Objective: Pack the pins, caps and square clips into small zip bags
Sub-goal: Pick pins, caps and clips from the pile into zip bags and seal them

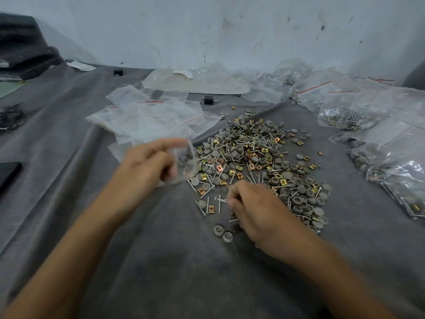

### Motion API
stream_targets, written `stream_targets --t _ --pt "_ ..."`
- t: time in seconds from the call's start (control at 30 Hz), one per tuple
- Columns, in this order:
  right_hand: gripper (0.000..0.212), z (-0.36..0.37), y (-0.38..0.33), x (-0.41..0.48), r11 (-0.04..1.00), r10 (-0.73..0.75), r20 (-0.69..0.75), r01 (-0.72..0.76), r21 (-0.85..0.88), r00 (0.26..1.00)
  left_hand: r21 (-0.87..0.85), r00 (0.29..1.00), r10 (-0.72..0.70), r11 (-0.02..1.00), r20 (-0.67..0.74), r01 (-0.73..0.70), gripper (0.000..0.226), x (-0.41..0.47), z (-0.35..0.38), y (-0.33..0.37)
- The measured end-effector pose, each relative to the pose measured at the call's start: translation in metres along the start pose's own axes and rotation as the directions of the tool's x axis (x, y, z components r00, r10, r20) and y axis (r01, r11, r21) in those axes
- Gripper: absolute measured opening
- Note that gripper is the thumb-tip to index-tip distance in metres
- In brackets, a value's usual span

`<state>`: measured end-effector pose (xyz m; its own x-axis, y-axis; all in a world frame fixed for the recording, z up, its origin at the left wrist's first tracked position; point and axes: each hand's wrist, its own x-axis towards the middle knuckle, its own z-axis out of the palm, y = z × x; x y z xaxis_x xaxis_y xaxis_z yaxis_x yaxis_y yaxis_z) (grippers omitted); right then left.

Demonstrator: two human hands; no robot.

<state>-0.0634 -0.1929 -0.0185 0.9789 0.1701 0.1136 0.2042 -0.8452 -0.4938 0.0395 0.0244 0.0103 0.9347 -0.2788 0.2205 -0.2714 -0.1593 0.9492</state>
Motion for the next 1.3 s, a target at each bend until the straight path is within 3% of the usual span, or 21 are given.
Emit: stream_targets --t 0.07,0.17,0.4,0.63,0.7,0.87,1.13,1.3 --pt "0.012 -0.003 0.004 0.001 0.998 0.022 -0.053 -0.019 0.055 0.998 0.107 0.983 -0.072 0.993 0.169 0.054 0.037 -0.005 0.014 -0.003" --pt "0.011 -0.005 0.009 0.001 0.989 0.057 -0.138 -0.037 0.142 0.989 0.184 0.954 -0.142 0.978 0.266 0.094 0.041 -0.012 0.026 -0.006" --pt "0.005 0.001 0.002 0.002 0.956 0.046 -0.194 0.014 0.294 0.980 0.127 0.922 -0.184 0.981 0.342 0.148 0.039 -0.017 0.039 -0.003" --pt "0.014 -0.005 0.007 0.004 0.912 0.070 -0.224 0.029 0.410 0.972 0.015 0.934 -0.193 0.980 0.300 0.197 0.039 -0.016 0.034 0.002" --pt "0.012 -0.012 0.015 0.003 0.934 0.055 -0.180 0.013 0.357 0.982 -0.010 0.945 -0.194 0.979 0.264 0.204 0.039 -0.015 0.031 0.003" --pt "0.002 -0.014 0.023 -0.002 0.999 0.035 0.065 -0.037 0.025 0.997 -0.046 0.951 -0.214 0.972 0.224 0.229 0.039 -0.011 0.025 0.005" --pt "0.007 -0.014 0.030 -0.002 0.987 0.061 0.035 -0.055 -0.148 0.997 -0.063 0.952 -0.211 0.971 0.222 0.230 0.038 -0.010 0.022 0.004" --pt "0.004 -0.017 0.030 -0.004 0.989 0.067 0.091 -0.054 -0.136 0.994 -0.086 0.952 -0.214 0.968 0.218 0.237 0.038 -0.011 0.023 0.006"
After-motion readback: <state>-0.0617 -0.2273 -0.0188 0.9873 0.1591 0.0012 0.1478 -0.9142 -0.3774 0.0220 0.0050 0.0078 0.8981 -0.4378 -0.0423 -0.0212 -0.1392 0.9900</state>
